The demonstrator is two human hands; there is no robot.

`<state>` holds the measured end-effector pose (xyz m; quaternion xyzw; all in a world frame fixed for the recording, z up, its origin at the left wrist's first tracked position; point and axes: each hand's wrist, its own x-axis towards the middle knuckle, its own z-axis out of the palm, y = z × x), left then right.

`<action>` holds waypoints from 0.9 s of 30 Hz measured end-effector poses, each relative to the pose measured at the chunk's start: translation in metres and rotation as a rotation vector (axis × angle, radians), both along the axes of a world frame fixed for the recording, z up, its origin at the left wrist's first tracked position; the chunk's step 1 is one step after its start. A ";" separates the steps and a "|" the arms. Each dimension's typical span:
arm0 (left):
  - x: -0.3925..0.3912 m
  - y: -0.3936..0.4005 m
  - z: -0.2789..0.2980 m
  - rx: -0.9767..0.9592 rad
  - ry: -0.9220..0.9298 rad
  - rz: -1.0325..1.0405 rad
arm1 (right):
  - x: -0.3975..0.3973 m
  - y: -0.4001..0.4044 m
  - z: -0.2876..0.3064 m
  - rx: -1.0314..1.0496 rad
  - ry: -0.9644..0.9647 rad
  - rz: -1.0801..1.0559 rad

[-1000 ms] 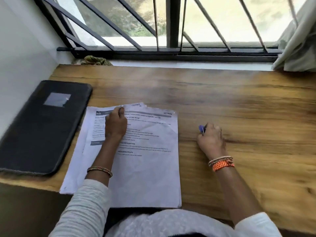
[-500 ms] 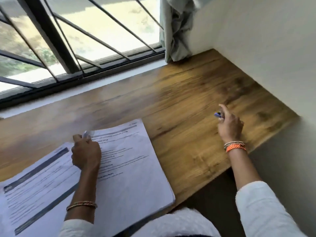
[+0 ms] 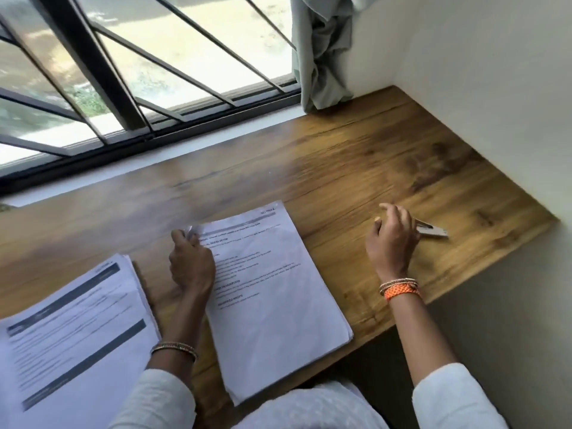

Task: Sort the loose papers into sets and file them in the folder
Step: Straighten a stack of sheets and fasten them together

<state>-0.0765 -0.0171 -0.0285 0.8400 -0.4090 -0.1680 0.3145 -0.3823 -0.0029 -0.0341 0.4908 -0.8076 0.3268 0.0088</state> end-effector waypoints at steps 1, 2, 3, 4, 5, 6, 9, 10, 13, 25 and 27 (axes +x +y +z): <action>0.003 0.002 0.001 -0.054 -0.006 -0.008 | 0.024 0.002 0.003 0.001 -0.075 0.112; 0.012 0.006 0.003 -0.110 -0.019 -0.007 | 0.052 0.003 0.003 0.039 -0.155 0.230; 0.016 0.007 0.005 -0.167 -0.028 -0.015 | 0.075 0.005 0.003 0.112 -0.246 0.314; 0.029 0.013 0.006 -0.216 -0.029 0.000 | 0.102 0.005 0.003 0.203 -0.336 0.378; 0.036 0.015 0.007 -0.258 -0.009 0.001 | 0.118 0.003 0.004 0.277 -0.421 0.390; 0.045 0.018 0.008 -0.293 0.025 0.014 | 0.130 -0.001 0.006 0.339 -0.501 0.399; 0.083 0.034 0.009 -0.338 0.107 0.094 | 0.170 -0.012 0.012 0.540 -0.721 0.494; 0.091 0.037 0.008 -0.337 0.137 0.096 | 0.176 -0.013 0.010 0.573 -0.698 0.550; 0.105 0.047 0.005 -0.270 0.211 0.065 | 0.187 -0.017 0.002 0.500 -0.736 0.614; 0.231 0.161 -0.005 0.220 -0.169 0.560 | 0.232 -0.011 0.006 0.576 -1.313 0.577; 0.228 0.161 -0.004 0.227 -0.158 0.523 | 0.267 -0.002 0.009 0.601 -1.284 0.611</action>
